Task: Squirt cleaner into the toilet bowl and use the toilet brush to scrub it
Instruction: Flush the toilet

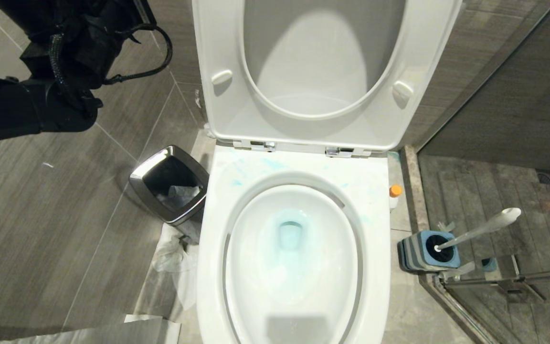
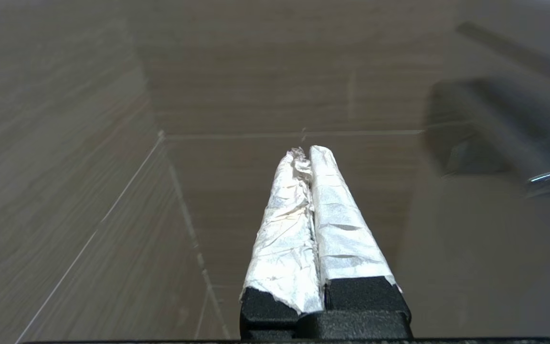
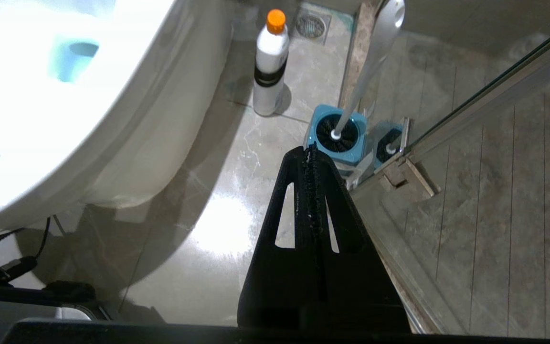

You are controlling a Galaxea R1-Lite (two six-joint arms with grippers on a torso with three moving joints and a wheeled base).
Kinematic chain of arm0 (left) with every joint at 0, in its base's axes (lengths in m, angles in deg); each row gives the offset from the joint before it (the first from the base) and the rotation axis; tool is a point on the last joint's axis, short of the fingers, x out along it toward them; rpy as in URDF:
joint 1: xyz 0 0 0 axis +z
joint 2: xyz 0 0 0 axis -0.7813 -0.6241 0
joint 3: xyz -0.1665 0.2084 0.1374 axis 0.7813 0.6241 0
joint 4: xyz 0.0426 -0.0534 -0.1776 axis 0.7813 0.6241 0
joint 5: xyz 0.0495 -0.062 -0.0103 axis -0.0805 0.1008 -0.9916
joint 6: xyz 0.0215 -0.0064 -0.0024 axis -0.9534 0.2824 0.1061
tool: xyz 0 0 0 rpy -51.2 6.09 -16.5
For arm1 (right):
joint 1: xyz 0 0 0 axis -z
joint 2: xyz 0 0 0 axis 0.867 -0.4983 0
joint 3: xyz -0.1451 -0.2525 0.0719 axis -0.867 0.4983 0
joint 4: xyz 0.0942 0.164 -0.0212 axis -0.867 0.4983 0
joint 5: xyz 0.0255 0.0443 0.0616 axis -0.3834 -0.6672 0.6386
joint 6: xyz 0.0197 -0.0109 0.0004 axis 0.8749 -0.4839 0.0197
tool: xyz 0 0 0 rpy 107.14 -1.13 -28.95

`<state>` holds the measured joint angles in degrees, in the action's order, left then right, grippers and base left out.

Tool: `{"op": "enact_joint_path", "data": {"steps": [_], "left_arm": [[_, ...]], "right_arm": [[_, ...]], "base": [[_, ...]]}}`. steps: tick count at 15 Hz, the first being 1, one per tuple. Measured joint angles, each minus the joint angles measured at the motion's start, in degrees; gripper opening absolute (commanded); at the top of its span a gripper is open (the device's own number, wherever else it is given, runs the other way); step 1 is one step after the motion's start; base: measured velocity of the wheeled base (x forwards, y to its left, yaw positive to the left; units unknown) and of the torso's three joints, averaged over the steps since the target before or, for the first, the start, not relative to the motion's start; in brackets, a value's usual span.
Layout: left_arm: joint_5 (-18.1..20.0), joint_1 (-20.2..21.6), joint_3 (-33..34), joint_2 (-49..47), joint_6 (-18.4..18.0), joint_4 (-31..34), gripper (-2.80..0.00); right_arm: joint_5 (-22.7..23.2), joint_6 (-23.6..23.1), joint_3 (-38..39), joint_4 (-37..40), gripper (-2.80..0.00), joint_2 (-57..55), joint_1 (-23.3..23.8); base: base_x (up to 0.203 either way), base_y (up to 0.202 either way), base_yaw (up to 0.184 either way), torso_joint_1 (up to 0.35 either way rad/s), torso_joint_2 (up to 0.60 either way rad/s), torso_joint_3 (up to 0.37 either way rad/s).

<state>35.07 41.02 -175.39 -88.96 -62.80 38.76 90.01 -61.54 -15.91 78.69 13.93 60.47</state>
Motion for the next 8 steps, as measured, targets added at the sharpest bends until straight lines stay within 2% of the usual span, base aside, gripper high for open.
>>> {"op": "enact_joint_path", "data": {"steps": [8], "left_arm": [[0.7,-0.1,0.2,1.7,0.5,-1.3,-2.80]], "right_arm": [[0.0,0.0,0.0,0.0,-2.80,0.0,0.0]], "base": [[0.000,0.000,0.000,0.000,0.00,-0.015]]}}
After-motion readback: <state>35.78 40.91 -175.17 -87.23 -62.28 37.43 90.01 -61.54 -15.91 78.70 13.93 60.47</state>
